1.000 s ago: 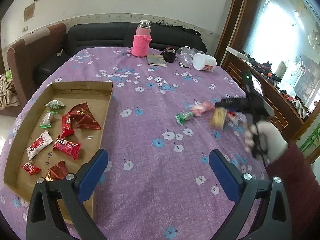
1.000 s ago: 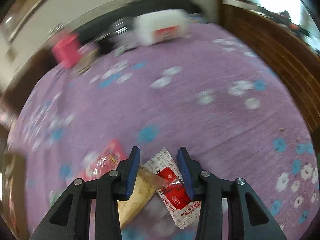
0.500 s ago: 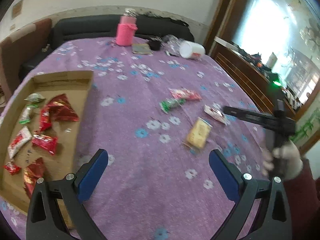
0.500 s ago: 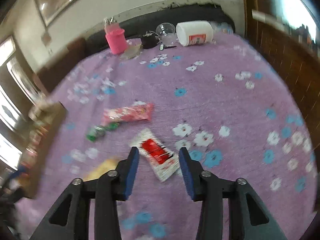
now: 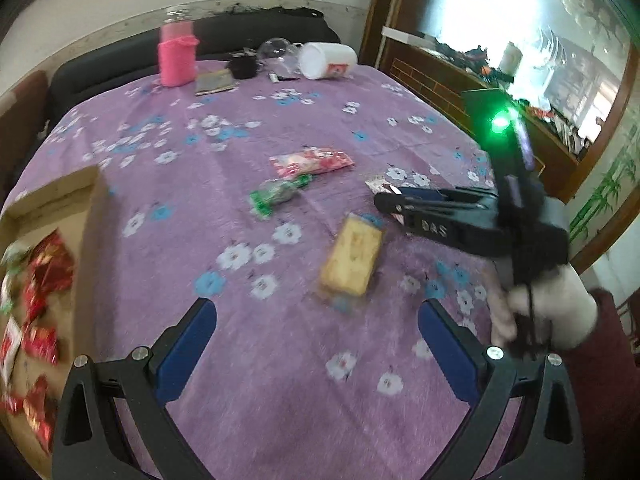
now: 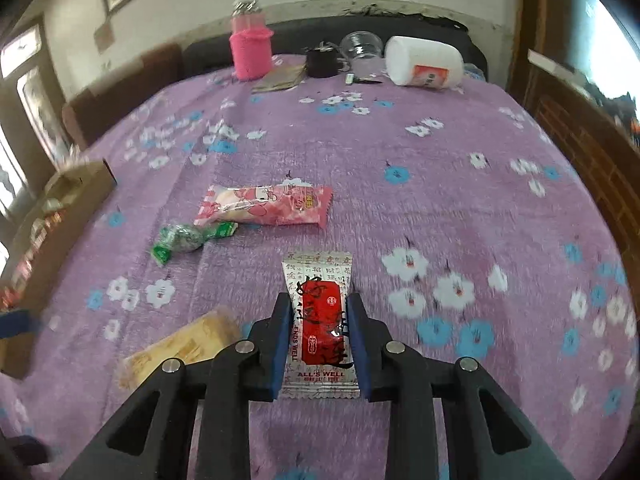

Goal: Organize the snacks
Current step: 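Grasp the red-and-white packet with the right gripper while the left grasps the yellow wafer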

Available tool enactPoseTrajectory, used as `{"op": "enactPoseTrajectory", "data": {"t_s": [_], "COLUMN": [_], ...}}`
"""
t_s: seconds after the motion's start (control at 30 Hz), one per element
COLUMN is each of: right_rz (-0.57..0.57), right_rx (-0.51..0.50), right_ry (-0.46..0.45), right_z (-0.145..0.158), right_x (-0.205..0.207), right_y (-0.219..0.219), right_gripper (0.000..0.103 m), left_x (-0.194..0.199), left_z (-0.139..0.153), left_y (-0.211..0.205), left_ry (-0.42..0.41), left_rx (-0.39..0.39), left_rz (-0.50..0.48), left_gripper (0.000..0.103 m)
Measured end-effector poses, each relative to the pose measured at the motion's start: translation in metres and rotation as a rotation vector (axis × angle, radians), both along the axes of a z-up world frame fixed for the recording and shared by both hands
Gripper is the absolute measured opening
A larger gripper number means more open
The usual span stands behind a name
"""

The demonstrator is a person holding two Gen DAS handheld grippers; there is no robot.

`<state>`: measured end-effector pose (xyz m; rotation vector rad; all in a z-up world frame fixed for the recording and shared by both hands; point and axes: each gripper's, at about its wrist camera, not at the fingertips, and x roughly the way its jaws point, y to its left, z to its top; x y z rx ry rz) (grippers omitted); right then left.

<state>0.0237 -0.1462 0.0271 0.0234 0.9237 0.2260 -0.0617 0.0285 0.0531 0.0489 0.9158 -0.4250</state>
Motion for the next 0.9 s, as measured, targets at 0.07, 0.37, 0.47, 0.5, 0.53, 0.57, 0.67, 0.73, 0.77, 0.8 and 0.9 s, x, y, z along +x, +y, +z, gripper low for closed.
{"op": "enactPoseTrajectory", "data": {"t_s": [0.07,0.37,0.47,0.5,0.53,0.57,0.67,0.73,0.77,0.8,0.9], "right_rz": [-0.047,-0.137,-0.154,-0.159,-0.167,-0.173,-0.18,-0.188,-0.195,-0.202,-0.228], "right_rx": [0.028,0.164,0.174,0.18,0.186,0.189,0.209,0.216,0.22,0.223,0.229], "right_ry": [-0.016,-0.028,-0.022,-0.018,-0.018,-0.023,-0.046,-0.06,-0.065,-0.068,-0.078], "right_z": [0.0,0.003,0.001,0.001,0.001,0.002,0.007,0.01,0.01,0.011,0.011], "right_x": [-0.005,-0.004,-0.003,-0.003,-0.004,-0.005,-0.007,-0.008,-0.008,-0.008,-0.009], "right_y": [-0.009,-0.037,-0.04,-0.042,-0.043,-0.045,-0.05,-0.053,-0.054,-0.055,-0.06], "right_gripper": [0.027,0.027,0.027,0.027,0.027,0.027,0.027,0.027,0.027,0.027,0.027], "left_x": [0.008,0.04,0.043,0.044,0.044,0.044,0.041,0.04,0.039,0.037,0.029], "left_z": [-0.004,-0.034,-0.04,-0.041,-0.04,-0.038,-0.035,-0.032,-0.031,-0.029,-0.019], "left_y": [-0.016,-0.069,-0.072,-0.071,-0.07,-0.068,-0.064,-0.059,-0.057,-0.055,-0.047], "left_ry": [-0.016,0.0,0.019,0.009,0.0,-0.001,0.0,-0.006,-0.009,-0.014,-0.024], "left_rx": [0.035,0.173,0.156,0.155,0.149,0.143,0.115,0.088,0.076,0.061,0.019], "left_rz": [-0.033,-0.126,-0.139,-0.13,-0.129,-0.124,-0.102,-0.083,-0.075,-0.065,-0.046], "left_gripper": [0.1,0.087,0.05,0.04,0.034,0.032,0.032,0.032,0.032,0.032,0.032]}}
